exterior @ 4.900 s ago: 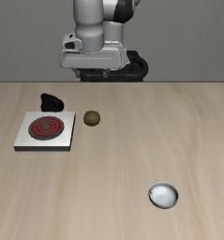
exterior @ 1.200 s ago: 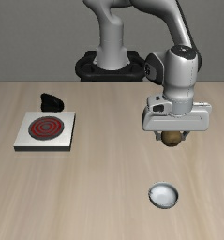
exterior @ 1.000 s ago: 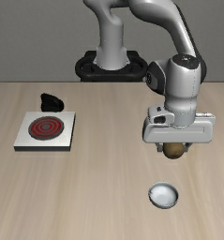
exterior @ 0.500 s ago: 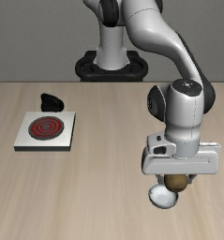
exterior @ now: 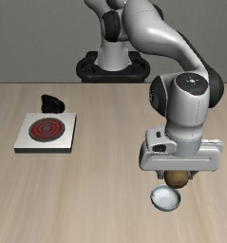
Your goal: Pick up the kiwi and place it on the white bowl with the stove turned on
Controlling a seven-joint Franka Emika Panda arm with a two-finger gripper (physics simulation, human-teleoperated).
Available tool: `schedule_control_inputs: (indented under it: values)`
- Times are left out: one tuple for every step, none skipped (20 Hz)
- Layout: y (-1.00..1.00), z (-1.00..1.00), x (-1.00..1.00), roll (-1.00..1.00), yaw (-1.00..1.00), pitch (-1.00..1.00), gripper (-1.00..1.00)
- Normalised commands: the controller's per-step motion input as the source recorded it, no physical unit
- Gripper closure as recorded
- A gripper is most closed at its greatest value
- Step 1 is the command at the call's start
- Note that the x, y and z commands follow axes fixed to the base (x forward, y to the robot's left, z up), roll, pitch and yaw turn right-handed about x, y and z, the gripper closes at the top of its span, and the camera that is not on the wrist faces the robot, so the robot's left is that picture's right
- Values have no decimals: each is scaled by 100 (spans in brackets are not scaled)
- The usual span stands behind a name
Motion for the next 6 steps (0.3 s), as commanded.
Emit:
schedule_control_inputs:
  values:
    - [0, 0, 0, 0, 0, 0, -100]
    - [0, 0, 0, 0, 0, 0, -100]
    - [0, 0, 0, 0, 0, 0, -100]
    - [0, 0, 0, 0, 0, 0, -100]
    - [0, 0, 0, 0, 0, 0, -100]
    - [0, 0, 0, 0, 0, 0, -100]
